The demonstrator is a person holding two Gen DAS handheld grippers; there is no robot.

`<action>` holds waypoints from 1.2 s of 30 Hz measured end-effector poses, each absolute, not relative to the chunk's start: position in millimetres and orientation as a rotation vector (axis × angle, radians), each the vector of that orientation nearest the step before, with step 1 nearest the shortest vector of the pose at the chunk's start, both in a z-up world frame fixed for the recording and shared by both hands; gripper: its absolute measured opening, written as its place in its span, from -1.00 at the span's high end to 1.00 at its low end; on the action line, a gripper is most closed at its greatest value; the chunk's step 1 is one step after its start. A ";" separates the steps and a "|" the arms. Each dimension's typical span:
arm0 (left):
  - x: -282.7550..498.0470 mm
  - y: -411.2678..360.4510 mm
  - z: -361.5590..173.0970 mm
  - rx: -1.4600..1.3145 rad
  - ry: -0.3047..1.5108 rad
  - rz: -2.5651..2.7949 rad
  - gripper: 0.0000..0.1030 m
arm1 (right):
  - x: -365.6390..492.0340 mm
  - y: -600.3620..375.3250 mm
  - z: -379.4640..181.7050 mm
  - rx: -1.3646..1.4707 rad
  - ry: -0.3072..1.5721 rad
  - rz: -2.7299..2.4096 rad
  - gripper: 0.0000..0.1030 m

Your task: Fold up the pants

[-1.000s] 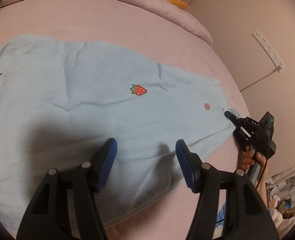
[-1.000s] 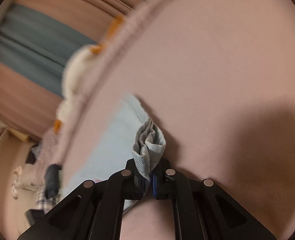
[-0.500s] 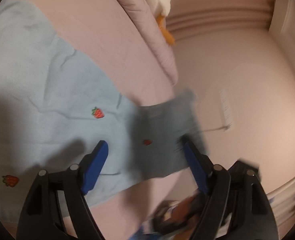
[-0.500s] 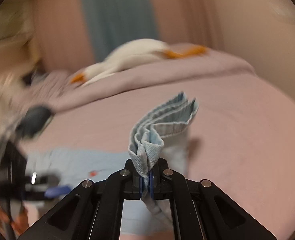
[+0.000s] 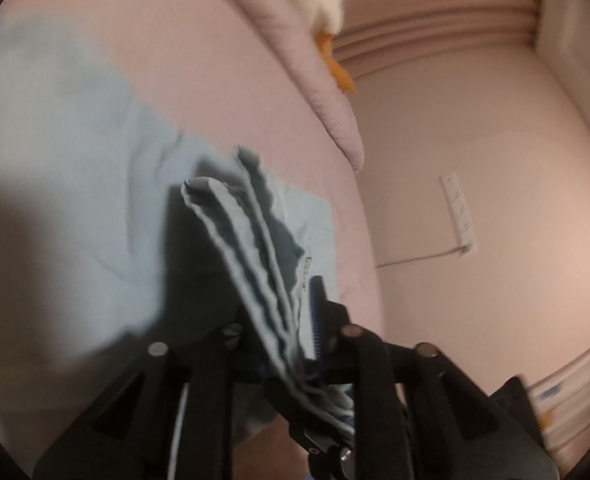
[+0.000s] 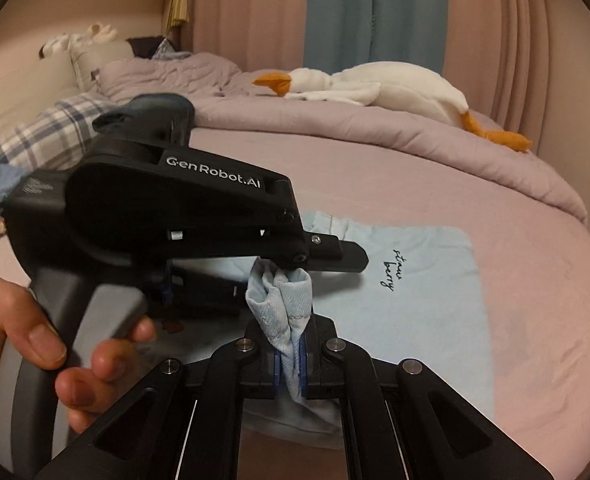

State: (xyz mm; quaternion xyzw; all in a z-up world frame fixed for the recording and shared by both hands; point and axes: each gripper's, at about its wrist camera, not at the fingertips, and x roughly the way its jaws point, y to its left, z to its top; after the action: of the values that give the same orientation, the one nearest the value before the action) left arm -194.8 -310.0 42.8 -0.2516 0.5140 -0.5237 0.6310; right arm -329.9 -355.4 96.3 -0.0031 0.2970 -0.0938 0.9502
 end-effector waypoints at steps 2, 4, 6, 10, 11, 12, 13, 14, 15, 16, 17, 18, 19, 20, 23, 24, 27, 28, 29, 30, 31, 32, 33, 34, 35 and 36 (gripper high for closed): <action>-193.9 -297.7 52.9 -0.494 1.101 -1.183 0.73 | -326.0 -344.1 99.9 -0.028 0.596 -0.173 0.95; -189.5 -286.4 52.6 -0.448 1.064 -1.147 0.73 | -317.7 -332.2 102.3 -0.039 0.588 -0.143 0.95; -184.5 -270.0 54.1 -0.400 1.027 -1.104 0.73 | -312.2 -321.9 102.1 -0.036 0.585 -0.106 0.95; -172.1 -250.3 43.0 -0.316 1.020 -0.996 0.81 | -292.0 -297.6 92.1 -0.059 0.612 -0.051 0.95; -171.8 -244.9 40.0 -0.298 1.024 -0.977 0.80 | -286.5 -292.2 86.8 -0.060 0.624 -0.041 0.95; -169.7 -244.5 34.4 -0.267 1.041 -0.956 0.77 | -282.5 -289.2 83.3 -0.057 0.633 -0.030 0.95; -166.9 -245.6 29.8 -0.237 1.060 -0.922 0.73 | -276.2 -284.8 77.2 -0.054 0.657 -0.021 0.95; -165.1 -243.5 24.7 -0.214 1.076 -0.890 0.71 | -270.7 -283.0 71.8 -0.056 0.694 -0.020 0.94; -164.4 -240.1 20.8 -0.210 1.087 -0.879 0.68 | -266.1 -282.5 66.9 -0.049 0.731 -0.018 0.85; -164.3 -234.9 19.4 -0.215 1.085 -0.871 0.63 | -264.1 -286.7 61.2 -0.003 0.767 0.002 0.80; -165.3 -229.1 20.6 -0.219 1.074 -0.859 0.49 | -265.5 -290.2 59.9 0.030 0.778 0.030 0.57; -165.9 -222.5 23.7 -0.219 1.060 -0.843 0.37 | -268.2 -293.6 60.4 0.060 0.784 0.064 0.31; -164.8 -219.3 27.2 -0.219 1.045 -0.824 0.30 | -274.0 -297.8 63.0 0.084 0.781 0.099 0.21; -164.8 -212.1 32.9 -0.213 1.018 -0.790 0.11 | -282.3 -302.1 67.2 0.101 0.775 0.126 0.13; -166.2 -196.4 49.6 -0.250 0.968 -0.787 0.08 | -307.8 -326.8 88.9 0.179 0.709 0.173 0.13; -167.3 -197.4 56.2 -0.271 0.959 -0.812 0.08 | -314.2 -336.6 96.0 0.197 0.684 0.162 0.13; -182.4 -222.2 75.1 -0.269 0.941 -0.934 0.08 | -328.0 -372.3 112.0 0.208 0.638 0.014 0.13; -189.4 -233.9 77.7 -0.261 0.945 -0.984 0.08 | -329.0 -386.6 112.9 0.209 0.644 -0.059 0.13; -197.1 -249.0 76.8 -0.253 0.962 -1.037 0.09 | -328.8 -396.6 112.0 0.218 0.651 -0.104 0.14; -197.5 -264.4 74.8 -0.243 0.975 -1.053 0.11 | -328.2 -408.3 109.1 0.236 0.666 -0.149 0.19; -201.3 -274.9 70.0 -0.223 0.987 -1.056 0.11 | -330.4 -413.4 105.4 0.244 0.674 -0.168 0.26; -203.8 -283.8 63.0 -0.202 0.999 -1.050 0.11 | -331.6 -422.0 99.9 0.249 0.689 -0.201 0.35; -204.7 -289.4 53.6 -0.188 1.016 -1.029 0.14 | -332.9 -428.9 92.9 0.246 0.711 -0.240 0.35; -204.9 -289.9 44.3 -0.168 1.038 -0.994 0.18 | -330.9 -431.2 86.0 0.239 0.729 -0.260 0.36; -204.3 -289.1 34.2 -0.144 1.066 -0.959 0.26 | -330.6 -432.1 79.1 0.232 0.750 -0.273 0.36; -204.2 -284.2 21.8 -0.148 1.108 -0.947 0.41 | -329.2 -433.6 66.5 0.218 0.803 -0.288 0.38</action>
State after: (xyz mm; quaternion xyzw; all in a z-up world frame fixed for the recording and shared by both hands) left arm -204.2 -284.2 21.8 -0.0674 0.5058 -0.4322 0.7436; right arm -329.2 -433.6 66.5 0.1055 0.3887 -0.1393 0.9046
